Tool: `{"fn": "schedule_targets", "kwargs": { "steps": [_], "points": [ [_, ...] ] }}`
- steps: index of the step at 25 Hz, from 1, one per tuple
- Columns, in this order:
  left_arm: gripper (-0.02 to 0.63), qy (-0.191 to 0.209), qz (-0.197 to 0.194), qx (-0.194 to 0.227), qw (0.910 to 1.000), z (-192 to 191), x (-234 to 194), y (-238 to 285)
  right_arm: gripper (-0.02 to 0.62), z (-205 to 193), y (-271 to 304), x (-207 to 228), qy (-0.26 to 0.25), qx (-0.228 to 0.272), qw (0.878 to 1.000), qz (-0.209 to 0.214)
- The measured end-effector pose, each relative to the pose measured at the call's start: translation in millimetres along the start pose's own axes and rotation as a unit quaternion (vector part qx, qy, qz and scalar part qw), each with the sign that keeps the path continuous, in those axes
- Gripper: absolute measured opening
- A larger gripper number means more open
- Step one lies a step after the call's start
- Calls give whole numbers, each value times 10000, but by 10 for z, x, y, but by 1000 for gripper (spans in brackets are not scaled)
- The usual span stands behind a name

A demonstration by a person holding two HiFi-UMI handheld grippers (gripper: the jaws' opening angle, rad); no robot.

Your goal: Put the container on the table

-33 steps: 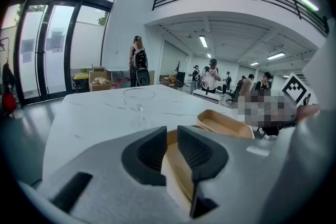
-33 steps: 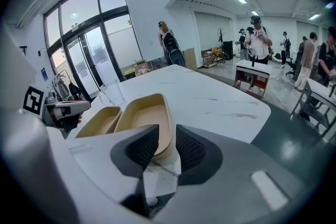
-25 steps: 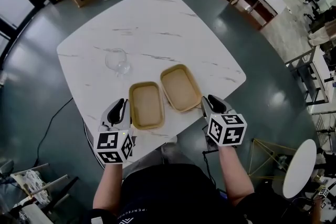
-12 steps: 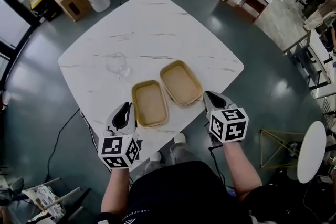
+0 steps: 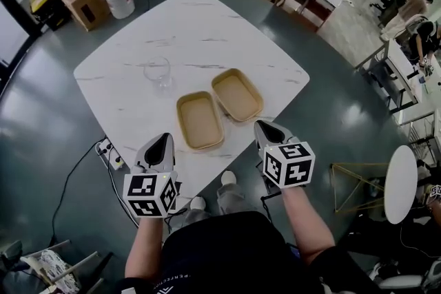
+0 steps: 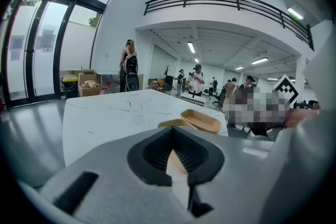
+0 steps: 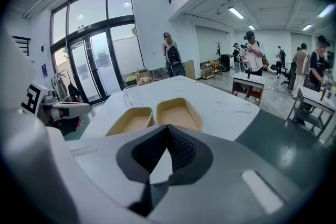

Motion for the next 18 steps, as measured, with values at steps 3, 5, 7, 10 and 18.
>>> {"fn": "schedule_targets", "kwargs": {
  "steps": [3,5,7,10,18],
  "points": [
    [-6,6,-130,15,9999,-13,18,-114,0,-5,-98,-190,-62,57,10000,39],
    [-6,-14,-253,46,9997,-10,41,-166,0,-12,-148,-304,-98,82,9999,84],
    [-7,-13,-376,32,9993,-17,64,-204,0,-42,-193,-407,-105,90,9998,133],
    [-6,71,-461,-20,9989,-38,72,-261,0,-97,-247,-539,-100,86,9997,191],
    [-7,183,-608,-126,9979,-112,114,-377,0,-195,-369,-755,-153,88,9995,269]
  ]
}}
Point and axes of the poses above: the fingertips, and each gripper's own axes: y forward along the fingers, x to its right, z out of its top, the point moved 5 cm from there along -y, backward along the fingers, and after that the axes turned 6 degrees about x, right-handed, at the moved point
